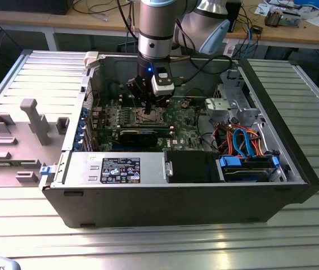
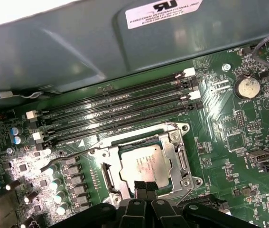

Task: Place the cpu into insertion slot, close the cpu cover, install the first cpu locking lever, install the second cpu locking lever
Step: 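Install the first cpu locking lever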

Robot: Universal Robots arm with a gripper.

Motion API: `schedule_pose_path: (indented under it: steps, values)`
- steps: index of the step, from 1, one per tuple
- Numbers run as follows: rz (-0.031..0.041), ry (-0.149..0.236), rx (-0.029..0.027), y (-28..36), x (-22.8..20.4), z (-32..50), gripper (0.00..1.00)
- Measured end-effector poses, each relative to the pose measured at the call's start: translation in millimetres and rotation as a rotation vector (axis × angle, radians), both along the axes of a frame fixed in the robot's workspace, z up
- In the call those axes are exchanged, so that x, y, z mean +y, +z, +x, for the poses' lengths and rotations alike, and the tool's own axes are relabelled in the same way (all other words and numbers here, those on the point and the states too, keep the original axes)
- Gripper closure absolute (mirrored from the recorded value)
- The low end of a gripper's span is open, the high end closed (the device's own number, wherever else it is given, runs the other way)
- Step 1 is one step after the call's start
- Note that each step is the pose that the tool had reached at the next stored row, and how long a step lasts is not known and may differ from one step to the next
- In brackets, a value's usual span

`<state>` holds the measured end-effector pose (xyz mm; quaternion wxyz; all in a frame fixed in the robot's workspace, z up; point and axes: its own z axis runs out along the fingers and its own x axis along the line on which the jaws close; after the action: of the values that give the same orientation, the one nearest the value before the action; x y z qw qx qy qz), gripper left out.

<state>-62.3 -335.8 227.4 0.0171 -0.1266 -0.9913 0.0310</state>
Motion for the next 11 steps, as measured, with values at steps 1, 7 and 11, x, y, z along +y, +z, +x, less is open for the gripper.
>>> schedule_pose_path:
  steps: [1, 7, 11]
  values:
    - [0.0001, 0.001, 0.0000, 0.0, 0.0, 0.0, 0.89]
    - [0.0000, 0.015, -0.0001, -0.1, 0.0, 0.0, 0.89]
    - [0.0000, 0.023, 0.0000, -0.1, 0.0, 0.0, 0.89]
